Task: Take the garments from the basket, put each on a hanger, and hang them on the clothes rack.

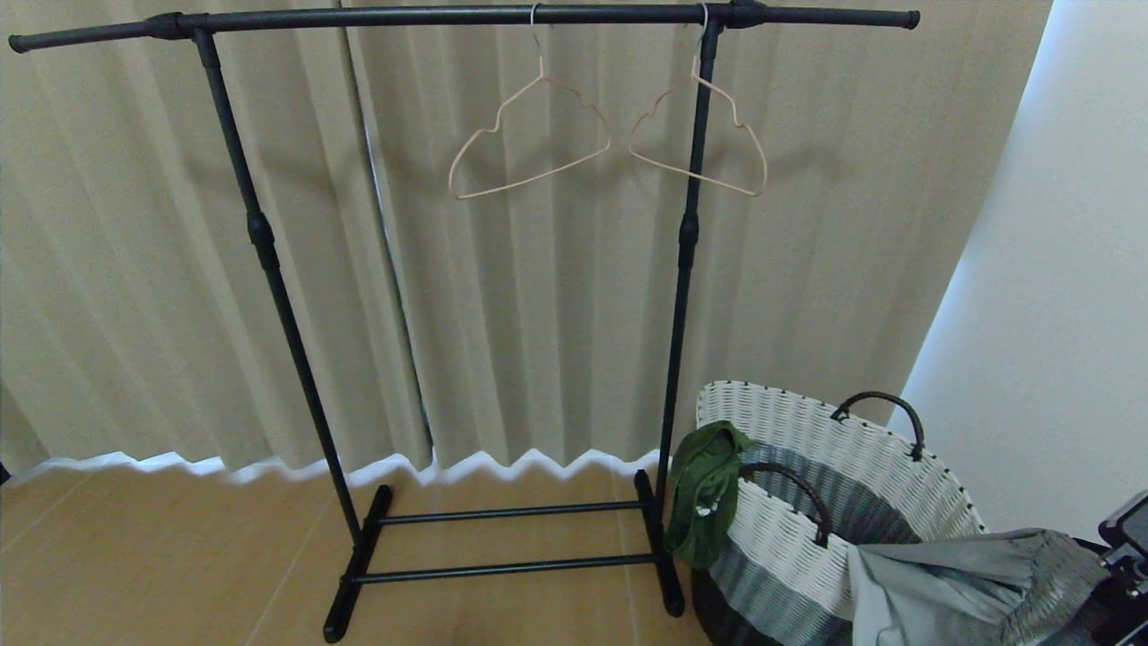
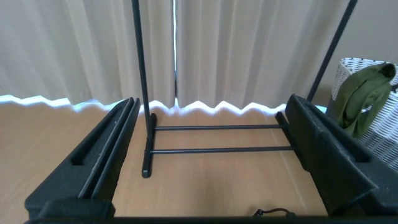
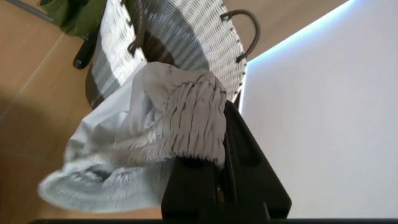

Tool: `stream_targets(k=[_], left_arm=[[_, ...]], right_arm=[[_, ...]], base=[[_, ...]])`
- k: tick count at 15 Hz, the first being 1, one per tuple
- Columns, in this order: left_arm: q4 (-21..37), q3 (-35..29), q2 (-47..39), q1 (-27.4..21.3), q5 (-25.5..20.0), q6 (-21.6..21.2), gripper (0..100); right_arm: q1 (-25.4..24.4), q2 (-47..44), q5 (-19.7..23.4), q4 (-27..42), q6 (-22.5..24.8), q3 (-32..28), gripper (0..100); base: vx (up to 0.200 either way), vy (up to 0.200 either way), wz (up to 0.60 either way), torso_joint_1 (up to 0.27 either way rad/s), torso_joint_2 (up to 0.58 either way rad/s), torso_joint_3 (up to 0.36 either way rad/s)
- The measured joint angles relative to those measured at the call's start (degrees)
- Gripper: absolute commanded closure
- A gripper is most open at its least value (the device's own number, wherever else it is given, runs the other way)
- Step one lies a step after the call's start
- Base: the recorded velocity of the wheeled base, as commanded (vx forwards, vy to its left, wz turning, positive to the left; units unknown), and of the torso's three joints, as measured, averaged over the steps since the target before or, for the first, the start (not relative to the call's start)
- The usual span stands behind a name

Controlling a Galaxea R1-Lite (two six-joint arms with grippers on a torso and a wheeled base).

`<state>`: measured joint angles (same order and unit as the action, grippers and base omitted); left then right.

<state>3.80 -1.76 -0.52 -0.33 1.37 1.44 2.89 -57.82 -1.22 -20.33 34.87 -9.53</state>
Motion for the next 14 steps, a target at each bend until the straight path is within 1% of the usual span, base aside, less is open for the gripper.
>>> stream_targets(k=[3,5,8,10,12,13,14], left_arm=[[0.0,0.0,0.0,0.0,0.0,0.0,0],[0.0,0.0,0.0,0.0,0.2,-0.1,0],[-0.1,0.1,0.0,0.0,2.0,-0.6,0],[0.0,0.2,0.0,0.0,2.0,-1.0,0],[0.0,0.2,-0.1,0.1,1.3,-2.2,0],[0.0,0.2,0.0,0.0,0.0,-3.1,0],[-0.4,0.2,0.0,0.0,-2.5,-4.1,0]], right_arm=[[0.0,0.2,0.0,0.1,0.0,0.1,100],[0.0,0.2,0.4,0.1,0.0,0.2,100],[-0.2,0.3,0.6,-0.2,-0.1,0.2,100],[-0.5,0.4,3.0,-0.4,-0.2,-0.7,100],[-0.6,0.7,6.6,0.0,-0.2,-2.7,100],[-0.6,0.8,8.3,0.1,-0.2,-3.8,100],[-0.8,0.9,10.2,0.1,-0.4,-5.2,100]], base=[[0.000,0.200,0.00,0.007,0.01,0.002],[0.000,0.000,0.00,0.000,0.00,0.000],[0.000,0.000,0.00,0.000,0.00,0.000],[0.000,0.000,0.00,0.000,0.00,0.000],[0.000,0.000,0.00,0.000,0.00,0.000],[0.000,0.000,0.00,0.000,0.00,0.000],[0.000,0.000,0.00,0.000,0.00,0.000]])
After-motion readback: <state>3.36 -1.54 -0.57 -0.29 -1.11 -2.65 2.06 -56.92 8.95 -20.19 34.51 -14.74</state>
